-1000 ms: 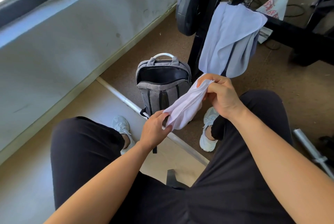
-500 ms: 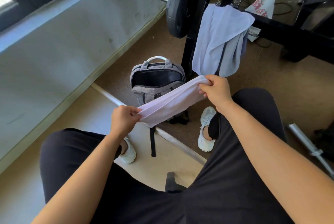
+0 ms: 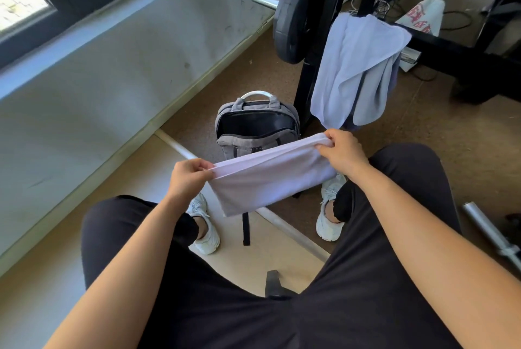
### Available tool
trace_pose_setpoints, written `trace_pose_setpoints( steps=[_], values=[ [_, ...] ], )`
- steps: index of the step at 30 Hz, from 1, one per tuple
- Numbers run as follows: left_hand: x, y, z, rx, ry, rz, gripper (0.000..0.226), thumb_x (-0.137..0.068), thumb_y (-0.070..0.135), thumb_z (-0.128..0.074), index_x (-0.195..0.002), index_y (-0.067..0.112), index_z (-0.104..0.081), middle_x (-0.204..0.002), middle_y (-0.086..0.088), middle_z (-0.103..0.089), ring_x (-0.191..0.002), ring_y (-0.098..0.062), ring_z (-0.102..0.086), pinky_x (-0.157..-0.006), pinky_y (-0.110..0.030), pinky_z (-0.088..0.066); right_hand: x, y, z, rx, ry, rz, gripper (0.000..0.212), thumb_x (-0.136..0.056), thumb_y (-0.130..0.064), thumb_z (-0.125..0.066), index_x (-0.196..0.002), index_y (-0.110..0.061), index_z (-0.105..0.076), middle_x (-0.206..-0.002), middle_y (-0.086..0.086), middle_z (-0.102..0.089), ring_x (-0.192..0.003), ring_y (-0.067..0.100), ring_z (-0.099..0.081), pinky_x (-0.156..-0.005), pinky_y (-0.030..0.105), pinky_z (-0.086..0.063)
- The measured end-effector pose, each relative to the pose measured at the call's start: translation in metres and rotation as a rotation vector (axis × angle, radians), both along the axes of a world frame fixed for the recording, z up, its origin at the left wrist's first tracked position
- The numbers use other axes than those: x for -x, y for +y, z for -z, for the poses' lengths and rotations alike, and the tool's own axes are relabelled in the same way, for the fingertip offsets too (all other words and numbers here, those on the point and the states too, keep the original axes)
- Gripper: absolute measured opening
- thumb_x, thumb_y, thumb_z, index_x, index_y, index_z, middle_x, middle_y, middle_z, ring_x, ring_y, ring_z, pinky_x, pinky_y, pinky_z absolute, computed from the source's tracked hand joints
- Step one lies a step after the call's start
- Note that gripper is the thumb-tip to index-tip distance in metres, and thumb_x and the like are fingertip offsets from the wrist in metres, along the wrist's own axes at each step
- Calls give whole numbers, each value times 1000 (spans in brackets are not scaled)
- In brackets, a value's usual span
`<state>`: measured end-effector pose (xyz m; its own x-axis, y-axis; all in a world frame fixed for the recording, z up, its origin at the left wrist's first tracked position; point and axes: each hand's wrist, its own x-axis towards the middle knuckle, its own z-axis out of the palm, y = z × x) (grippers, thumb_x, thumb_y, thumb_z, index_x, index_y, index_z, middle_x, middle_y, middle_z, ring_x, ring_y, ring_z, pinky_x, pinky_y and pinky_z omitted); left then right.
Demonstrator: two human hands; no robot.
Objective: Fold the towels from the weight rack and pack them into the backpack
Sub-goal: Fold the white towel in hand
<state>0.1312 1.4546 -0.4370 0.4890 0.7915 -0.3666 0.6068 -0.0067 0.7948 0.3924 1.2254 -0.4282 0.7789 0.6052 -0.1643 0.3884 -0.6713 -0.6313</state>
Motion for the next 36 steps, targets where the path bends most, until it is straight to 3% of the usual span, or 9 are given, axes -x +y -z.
trace_pose_setpoints(
  steps=[5, 9, 12, 14, 18, 21, 24, 29, 36],
  values=[
    [-7, -3, -4, 352, -267, -284, 24, -85, 4, -49, -64, 15, -54, -63, -2, -48, -60, -20, -45, -54, -27, -41, 5, 2, -8, -218, 160, -22, 33, -100, -27, -56, -92, 5, -55, -80, 22, -52, -72, 25, -49, -68, 36, -35],
    [-8, -12, -17, 509, -421, -353, 18, -67, 27, -53, -53, 21, -61, -57, 3, -54, -58, -21, -48, -57, -31, -34, 15, 4, -18, -349, 214, -39, 33, -104, -29, -51, -98, 4, -52, -93, 32, -53, -77, 25, -49, -71, 36, -37],
    [-3, -14, -14, 810, -590, -248, 67, -79, 67, -54, -107, 10, -77, -104, -15, -76, -97, -36, -71, -91, -42, -51, 22, 4, -22, -394, 240, -11, 28, -105, -26, -51, -93, 0, -52, -88, 24, -52, -79, 18, -48, -74, 33, -38],
    [-2, -20, -11, 928, -448, -99, 93, -78, 84, -50, -124, 6, -71, -123, -18, -72, -115, -36, -69, -104, -48, -47, 22, 5, -20, -390, 235, 25, 26, -105, -24, -51, -96, 0, -54, -89, 19, -54, -82, 15, -48, -75, 32, -39],
    [-11, -32, -5, 730, -172, 7, 31, -86, 36, -76, -98, 7, -78, -95, -11, -74, -79, -21, -72, -74, -30, -58, 13, 3, -15, -340, 226, 115, 30, -105, -28, -50, -115, 0, -57, -114, 18, -62, -102, 27, -58, -92, 42, -47],
    [-11, -29, 7, 633, -236, -27, 13, -94, 20, -71, -94, 7, -74, -77, -3, -70, -77, -18, -65, -73, -24, -58, 7, 1, -12, -324, 192, 152, 36, -104, -30, -50, -113, 4, -55, -113, 24, -60, -107, 37, -57, -96, 52, -47],
    [-10, -22, 8, 631, -362, -33, 17, -96, 28, -68, -88, 15, -73, -79, 1, -70, -94, -20, -71, -89, -31, -55, 4, 0, -11, -320, 202, 161, 37, -103, -30, -51, -113, 5, -55, -113, 25, -60, -107, 38, -58, -95, 52, -49],
    [-13, -27, 8, 566, -380, 56, 41, -86, 38, -74, -118, 14, -72, -103, -1, -74, -114, -27, -70, -99, -36, -51, 18, 2, -18, -318, 261, -92, 22, -102, -26, -55, -104, -5, -61, -104, 17, -64, -92, 22, -58, -86, 40, -48],
    [-20, -48, 6, 317, -316, 463, 82, -67, 41, -88, -142, 37, -55, -144, 13, -61, -137, -4, -51, -110, -32, -42, 50, 7, -37, -372, 597, -383, 20, -101, -20, -57, -109, -3, -67, -99, 11, -68, -94, 11, -62, -82, 25, -51]
  ],
)
